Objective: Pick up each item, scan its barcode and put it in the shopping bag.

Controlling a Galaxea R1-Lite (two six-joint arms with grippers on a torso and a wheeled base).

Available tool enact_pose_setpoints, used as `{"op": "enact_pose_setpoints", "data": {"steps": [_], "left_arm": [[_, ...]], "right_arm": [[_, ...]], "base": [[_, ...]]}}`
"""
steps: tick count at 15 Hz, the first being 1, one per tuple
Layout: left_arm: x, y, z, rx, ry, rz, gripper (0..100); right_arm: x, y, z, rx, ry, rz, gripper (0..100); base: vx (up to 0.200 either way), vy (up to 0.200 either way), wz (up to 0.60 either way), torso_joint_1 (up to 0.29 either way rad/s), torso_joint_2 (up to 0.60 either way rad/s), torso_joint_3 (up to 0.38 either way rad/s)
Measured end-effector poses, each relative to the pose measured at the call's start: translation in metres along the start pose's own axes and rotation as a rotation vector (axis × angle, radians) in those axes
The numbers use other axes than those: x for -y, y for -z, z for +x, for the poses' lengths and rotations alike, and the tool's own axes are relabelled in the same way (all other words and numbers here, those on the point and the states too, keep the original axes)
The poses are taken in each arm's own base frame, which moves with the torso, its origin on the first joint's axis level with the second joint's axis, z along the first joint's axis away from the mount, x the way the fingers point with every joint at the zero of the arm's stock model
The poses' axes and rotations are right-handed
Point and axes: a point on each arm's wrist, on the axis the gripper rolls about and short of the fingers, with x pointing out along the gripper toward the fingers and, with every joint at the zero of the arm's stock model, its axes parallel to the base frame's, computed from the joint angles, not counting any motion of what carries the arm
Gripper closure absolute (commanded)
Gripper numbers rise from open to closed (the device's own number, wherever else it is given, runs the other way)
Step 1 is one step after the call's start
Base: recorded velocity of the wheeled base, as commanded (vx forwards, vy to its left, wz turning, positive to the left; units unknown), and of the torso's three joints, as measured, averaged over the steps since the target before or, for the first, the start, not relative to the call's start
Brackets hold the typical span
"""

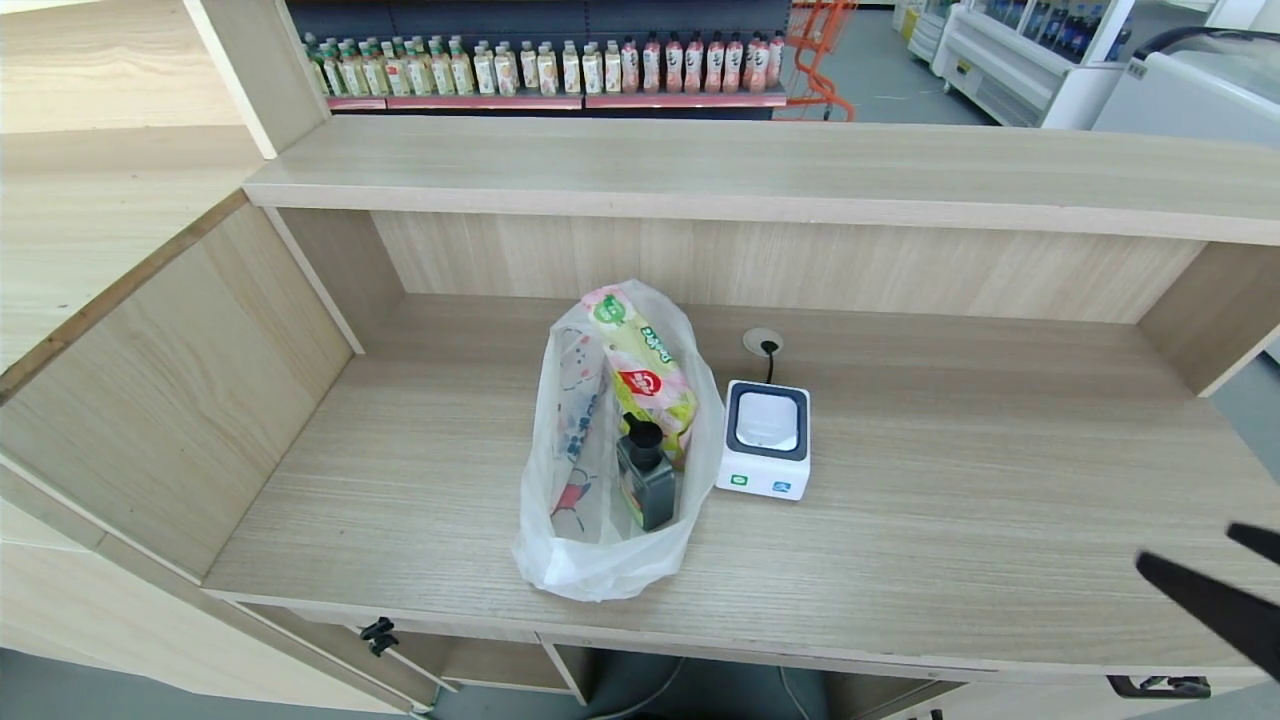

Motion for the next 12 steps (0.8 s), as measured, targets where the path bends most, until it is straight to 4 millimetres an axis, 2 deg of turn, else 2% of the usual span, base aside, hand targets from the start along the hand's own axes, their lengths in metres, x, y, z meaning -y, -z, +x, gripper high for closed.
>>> {"op": "enact_pose_setpoints", "data": {"steps": [1, 2, 4, 5, 8, 12], "left_arm": [[0.000, 0.000, 0.000, 0.000, 0.000, 0.000, 0], [0.000, 0.000, 0.000, 0.000, 0.000, 0.000, 0], [0.000, 0.000, 0.000, 0.000, 0.000, 0.000, 0], [0.000, 0.000, 0.000, 0.000, 0.000, 0.000, 0], [0.000, 0.000, 0.000, 0.000, -0.001, 0.000, 0], [0.000, 0.000, 0.000, 0.000, 0.000, 0.000, 0]], "right_arm": [[0.004, 0.032, -0.023, 0.010, 0.037, -0.010, 0], [0.005, 0.055, -0.037, 0.020, 0.052, -0.016, 0], [0.003, 0.092, -0.058, 0.072, 0.055, -0.090, 0], [0.002, 0.104, -0.062, 0.101, 0.074, -0.132, 0], [0.006, 0.119, -0.068, 0.177, 0.348, -0.102, 0], [0.006, 0.124, -0.070, 0.193, 0.359, -0.085, 0]], "base": [[0.000, 0.000, 0.00, 0.000, 0.00, 0.000], [0.000, 0.000, 0.00, 0.000, 0.00, 0.000], [0.000, 0.000, 0.00, 0.000, 0.00, 0.000], [0.000, 0.000, 0.00, 0.000, 0.00, 0.000], [0.000, 0.000, 0.00, 0.000, 0.00, 0.000], [0.000, 0.000, 0.00, 0.000, 0.00, 0.000]]}}
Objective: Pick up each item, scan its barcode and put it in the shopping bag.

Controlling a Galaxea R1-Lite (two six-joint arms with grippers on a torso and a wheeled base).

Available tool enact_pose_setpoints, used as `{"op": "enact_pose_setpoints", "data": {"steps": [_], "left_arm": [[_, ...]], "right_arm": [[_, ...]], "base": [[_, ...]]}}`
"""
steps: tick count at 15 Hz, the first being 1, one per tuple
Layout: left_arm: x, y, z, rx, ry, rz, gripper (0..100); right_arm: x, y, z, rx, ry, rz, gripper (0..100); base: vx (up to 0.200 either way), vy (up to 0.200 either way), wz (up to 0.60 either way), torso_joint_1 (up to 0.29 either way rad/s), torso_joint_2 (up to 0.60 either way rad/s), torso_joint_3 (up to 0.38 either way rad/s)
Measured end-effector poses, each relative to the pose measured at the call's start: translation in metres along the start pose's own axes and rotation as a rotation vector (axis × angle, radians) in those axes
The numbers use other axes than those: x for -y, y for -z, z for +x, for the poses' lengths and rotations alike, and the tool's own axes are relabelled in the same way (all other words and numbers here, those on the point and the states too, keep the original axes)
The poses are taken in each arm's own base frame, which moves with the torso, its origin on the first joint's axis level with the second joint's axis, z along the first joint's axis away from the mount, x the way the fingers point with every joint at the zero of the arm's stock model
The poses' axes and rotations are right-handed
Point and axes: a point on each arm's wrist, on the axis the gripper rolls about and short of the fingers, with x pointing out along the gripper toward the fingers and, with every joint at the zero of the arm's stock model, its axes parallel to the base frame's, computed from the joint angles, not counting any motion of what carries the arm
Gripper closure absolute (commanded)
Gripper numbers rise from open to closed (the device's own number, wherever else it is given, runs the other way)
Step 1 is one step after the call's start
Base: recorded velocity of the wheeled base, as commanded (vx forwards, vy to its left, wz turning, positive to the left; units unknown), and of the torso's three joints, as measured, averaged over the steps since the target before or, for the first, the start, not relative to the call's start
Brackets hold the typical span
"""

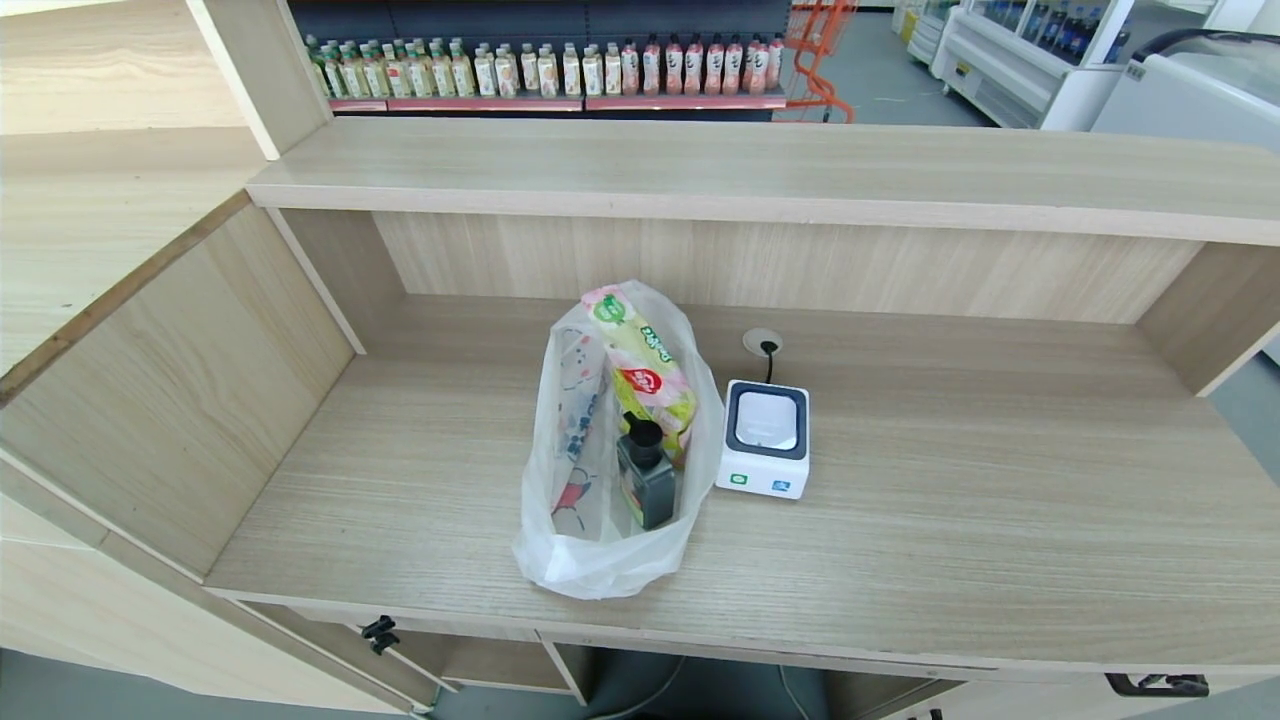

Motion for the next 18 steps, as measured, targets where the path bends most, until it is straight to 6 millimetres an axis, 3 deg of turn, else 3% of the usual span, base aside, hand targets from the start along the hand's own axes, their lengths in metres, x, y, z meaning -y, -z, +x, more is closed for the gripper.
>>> {"op": "enact_pose_setpoints", "data": {"steps": [1, 12, 16, 18], "left_arm": [[0.0000, 0.0000, 0.0000, 0.000, 0.000, 0.000, 0], [0.0000, 0.0000, 0.0000, 0.000, 0.002, 0.005, 0], [0.0000, 0.0000, 0.0000, 0.000, 0.003, 0.006, 0], [0.0000, 0.0000, 0.0000, 0.000, 0.002, 0.000, 0]], "right_arm": [[0.0000, 0.0002, -0.0001, 0.002, 0.000, 0.004, 100], [0.0000, 0.0005, -0.0004, 0.004, 0.001, 0.017, 100], [0.0000, 0.0004, -0.0004, 0.004, 0.000, 0.017, 100], [0.0000, 0.0004, -0.0004, 0.004, 0.000, 0.017, 100]], "base": [[0.000, 0.000, 0.00, 0.000, 0.00, 0.000], [0.000, 0.000, 0.00, 0.000, 0.00, 0.000], [0.200, 0.000, 0.00, 0.000, 0.00, 0.002], [0.000, 0.000, 0.00, 0.000, 0.00, 0.000]]}}
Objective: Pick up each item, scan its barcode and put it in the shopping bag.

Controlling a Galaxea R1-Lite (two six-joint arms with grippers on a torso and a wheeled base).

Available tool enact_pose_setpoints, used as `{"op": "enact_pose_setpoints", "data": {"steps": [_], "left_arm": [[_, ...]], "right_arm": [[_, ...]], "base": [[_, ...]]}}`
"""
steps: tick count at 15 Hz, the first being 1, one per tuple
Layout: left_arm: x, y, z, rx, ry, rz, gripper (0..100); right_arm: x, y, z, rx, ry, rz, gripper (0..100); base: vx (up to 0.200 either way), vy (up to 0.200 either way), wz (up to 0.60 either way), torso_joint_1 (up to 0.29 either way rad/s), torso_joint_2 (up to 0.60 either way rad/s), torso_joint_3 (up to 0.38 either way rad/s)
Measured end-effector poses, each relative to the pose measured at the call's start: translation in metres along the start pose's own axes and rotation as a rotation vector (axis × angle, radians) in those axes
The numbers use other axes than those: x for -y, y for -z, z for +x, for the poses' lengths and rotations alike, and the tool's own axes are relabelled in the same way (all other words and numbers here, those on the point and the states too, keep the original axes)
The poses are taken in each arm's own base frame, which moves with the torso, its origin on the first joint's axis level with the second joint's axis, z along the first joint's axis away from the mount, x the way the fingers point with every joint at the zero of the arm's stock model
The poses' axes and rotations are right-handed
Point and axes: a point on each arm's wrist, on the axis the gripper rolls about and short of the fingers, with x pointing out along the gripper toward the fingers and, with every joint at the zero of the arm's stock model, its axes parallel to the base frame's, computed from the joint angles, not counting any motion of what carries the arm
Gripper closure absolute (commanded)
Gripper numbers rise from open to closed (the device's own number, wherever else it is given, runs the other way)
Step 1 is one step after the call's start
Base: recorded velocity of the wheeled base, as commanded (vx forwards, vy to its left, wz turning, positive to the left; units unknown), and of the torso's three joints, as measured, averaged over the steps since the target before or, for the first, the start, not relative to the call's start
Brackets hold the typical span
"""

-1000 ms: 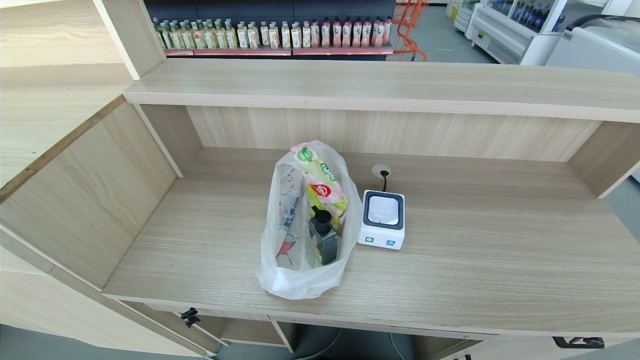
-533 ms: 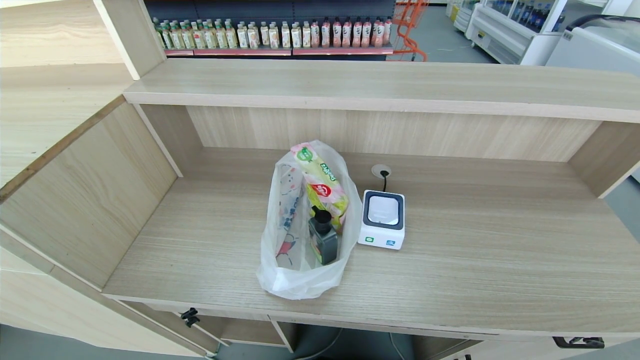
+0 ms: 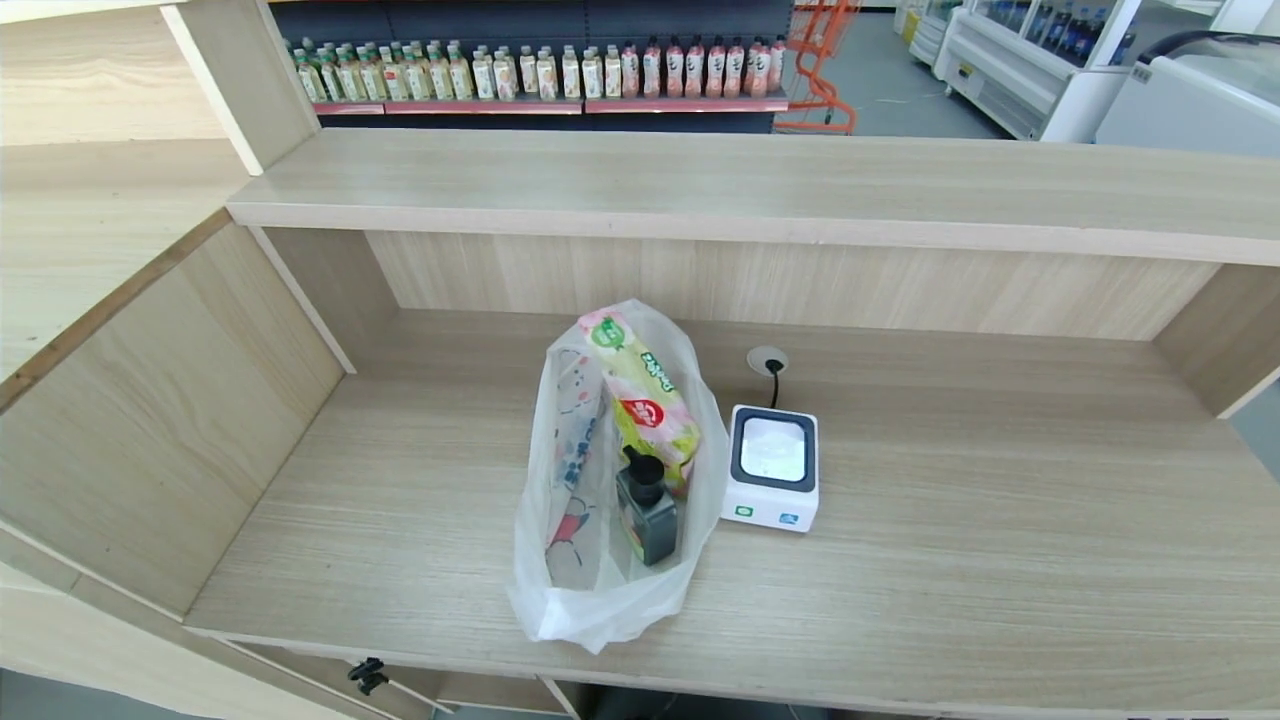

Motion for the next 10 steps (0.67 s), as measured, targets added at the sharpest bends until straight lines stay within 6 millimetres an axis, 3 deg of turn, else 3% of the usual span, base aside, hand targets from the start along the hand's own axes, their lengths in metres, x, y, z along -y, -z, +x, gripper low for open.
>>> {"op": "enact_pose_setpoints", "data": {"steps": [10], "left_arm": [[0.0000, 0.0000, 0.0000, 0.000, 0.000, -0.002, 0]], "right_arm": [[0.0000, 0.0001, 0.0001, -0.001, 0.000, 0.000, 100]], "base": [[0.000, 0.000, 0.00, 0.000, 0.00, 0.000]]}}
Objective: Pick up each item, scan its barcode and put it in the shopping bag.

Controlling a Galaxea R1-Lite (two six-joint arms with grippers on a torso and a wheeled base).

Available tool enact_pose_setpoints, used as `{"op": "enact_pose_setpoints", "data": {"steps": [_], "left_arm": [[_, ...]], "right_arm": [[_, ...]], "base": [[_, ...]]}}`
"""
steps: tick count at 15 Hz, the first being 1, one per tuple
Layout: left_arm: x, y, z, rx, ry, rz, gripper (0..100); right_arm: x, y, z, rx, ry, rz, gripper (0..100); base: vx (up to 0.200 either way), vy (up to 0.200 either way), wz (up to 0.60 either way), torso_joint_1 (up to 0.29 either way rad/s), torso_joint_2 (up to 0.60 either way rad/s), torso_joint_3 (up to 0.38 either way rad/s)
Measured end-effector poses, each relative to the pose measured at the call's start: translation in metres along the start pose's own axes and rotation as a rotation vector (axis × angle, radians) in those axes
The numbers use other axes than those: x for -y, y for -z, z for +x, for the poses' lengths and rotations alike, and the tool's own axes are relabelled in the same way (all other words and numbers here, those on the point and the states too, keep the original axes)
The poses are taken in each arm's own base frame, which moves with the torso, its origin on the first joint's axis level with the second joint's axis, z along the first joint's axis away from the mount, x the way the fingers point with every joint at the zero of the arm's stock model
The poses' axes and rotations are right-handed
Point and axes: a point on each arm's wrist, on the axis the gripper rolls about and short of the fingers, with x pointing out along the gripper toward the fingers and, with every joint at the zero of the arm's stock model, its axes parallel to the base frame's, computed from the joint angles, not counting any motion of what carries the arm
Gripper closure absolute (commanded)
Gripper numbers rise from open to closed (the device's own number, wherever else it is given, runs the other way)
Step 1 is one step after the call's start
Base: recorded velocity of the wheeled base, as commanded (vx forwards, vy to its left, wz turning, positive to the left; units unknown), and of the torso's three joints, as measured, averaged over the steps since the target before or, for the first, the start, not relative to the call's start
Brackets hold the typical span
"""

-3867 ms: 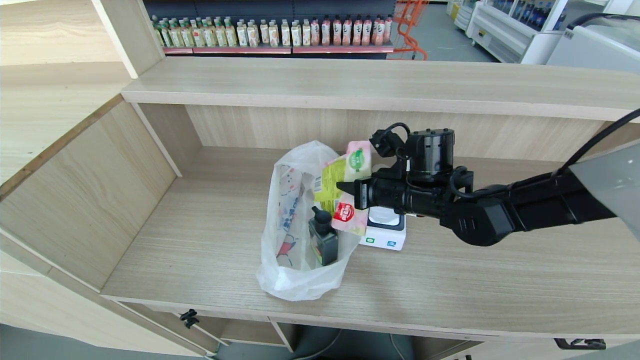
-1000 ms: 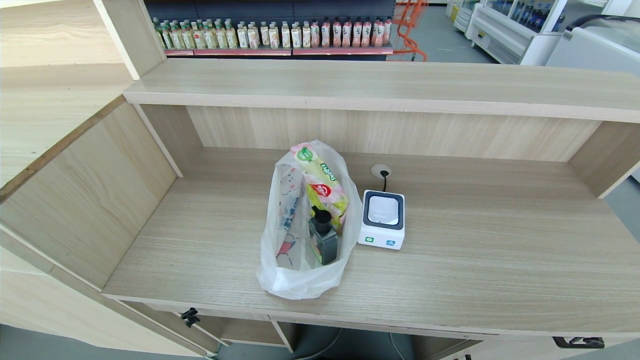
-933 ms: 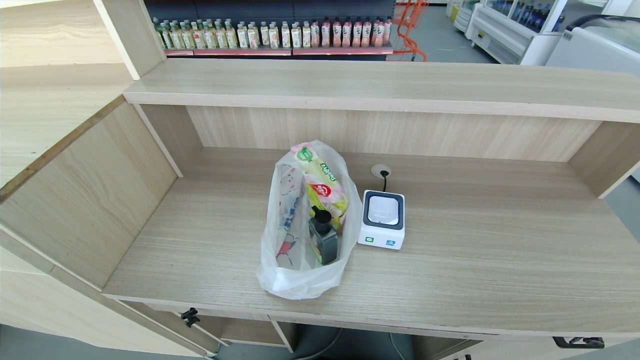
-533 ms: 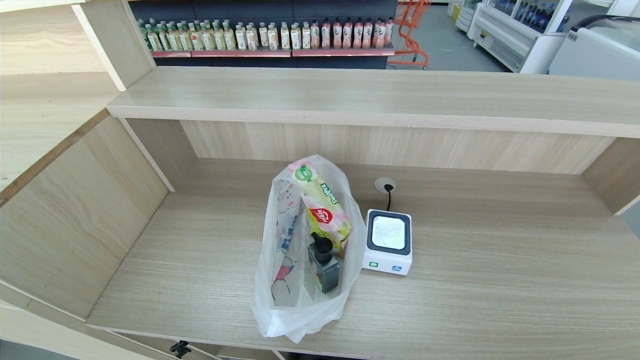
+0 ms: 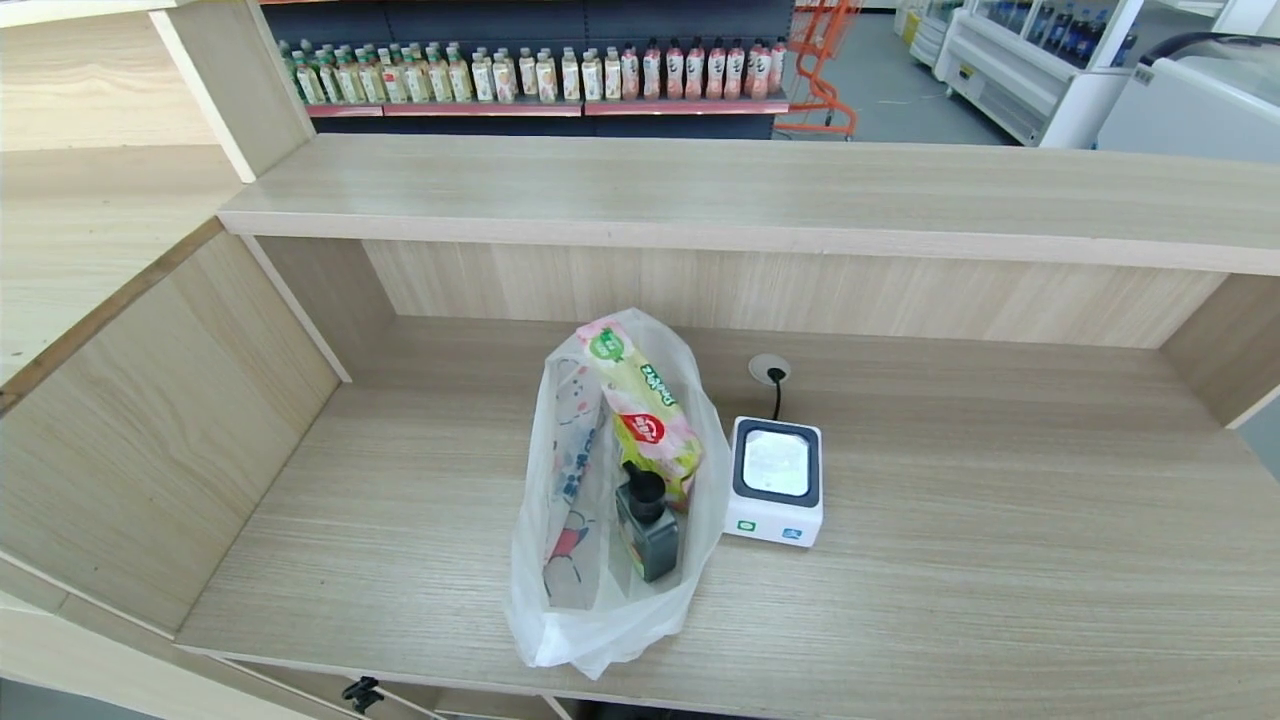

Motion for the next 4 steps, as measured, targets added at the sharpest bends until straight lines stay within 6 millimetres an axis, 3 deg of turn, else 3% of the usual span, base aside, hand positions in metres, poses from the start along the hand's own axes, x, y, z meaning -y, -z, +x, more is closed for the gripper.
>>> {"op": "enact_pose_setpoints", "data": {"steps": [4], "left_arm": [[0.0000, 0.0000, 0.0000, 0.000, 0.000, 0.000, 0]], "right_arm": [[0.0000, 0.0000, 0.0000, 0.000, 0.000, -0.002, 100]], "base": [[0.000, 0.000, 0.00, 0.000, 0.00, 0.000]]}}
